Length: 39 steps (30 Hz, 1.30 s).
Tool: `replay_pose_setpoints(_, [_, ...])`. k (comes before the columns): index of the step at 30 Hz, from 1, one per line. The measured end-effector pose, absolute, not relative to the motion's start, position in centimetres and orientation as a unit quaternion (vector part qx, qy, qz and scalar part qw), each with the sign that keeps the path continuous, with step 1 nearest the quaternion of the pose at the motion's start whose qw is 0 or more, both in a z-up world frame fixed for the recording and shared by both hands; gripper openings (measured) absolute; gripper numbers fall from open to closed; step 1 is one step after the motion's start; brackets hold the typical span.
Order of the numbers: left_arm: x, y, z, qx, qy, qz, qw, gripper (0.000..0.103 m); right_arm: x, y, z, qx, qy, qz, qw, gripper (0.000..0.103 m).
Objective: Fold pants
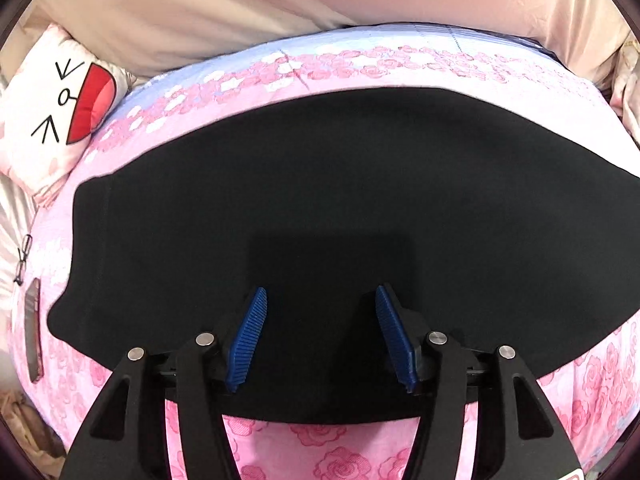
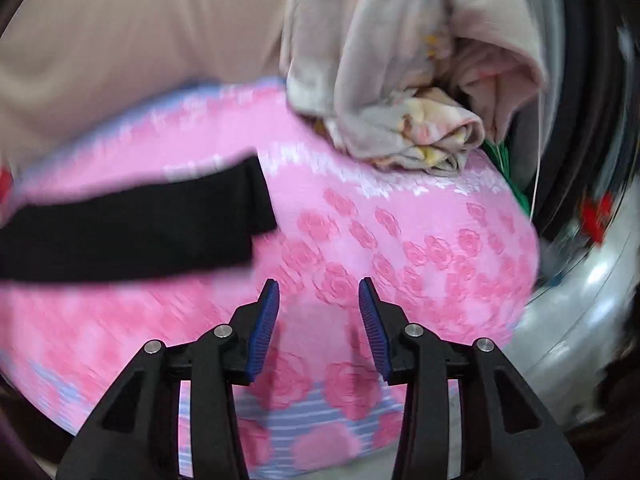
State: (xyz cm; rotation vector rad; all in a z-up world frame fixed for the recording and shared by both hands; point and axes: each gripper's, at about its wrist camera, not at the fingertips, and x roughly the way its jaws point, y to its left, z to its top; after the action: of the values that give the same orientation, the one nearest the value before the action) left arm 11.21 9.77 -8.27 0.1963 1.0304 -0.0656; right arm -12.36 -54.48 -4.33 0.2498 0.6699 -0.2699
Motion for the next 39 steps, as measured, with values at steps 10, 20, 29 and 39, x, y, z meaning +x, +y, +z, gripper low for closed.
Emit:
replay_pose_setpoints(10, [10.7,7.3,-6.7,0.083,0.465,-0.035,0.881,0.055,1.5,-52.4,-5.9,0.077,0.383,-0.069,0.918,0.061])
replay_pose_setpoints(20, [12.1,8.6,-6.8,0.1,0.444,0.036,0.89,0.055,4.6,-54.6,-7.0,0.04,0.388,-0.113,0.914,0.014])
replay_pose_setpoints(29, [14.3,11.2,-7.7,0.1,0.444,0.08,0.887,0.057,0.2,-50.2,-1.9,0.098,0.283,-0.102,0.949,0.044])
replay_pose_setpoints(39, [22.9,17.7,-9.2,0.107,0.446,0.15,0.876,0.078,10.8,-28.0,-5.4,0.051,0.379,0.141,0.913,0.043])
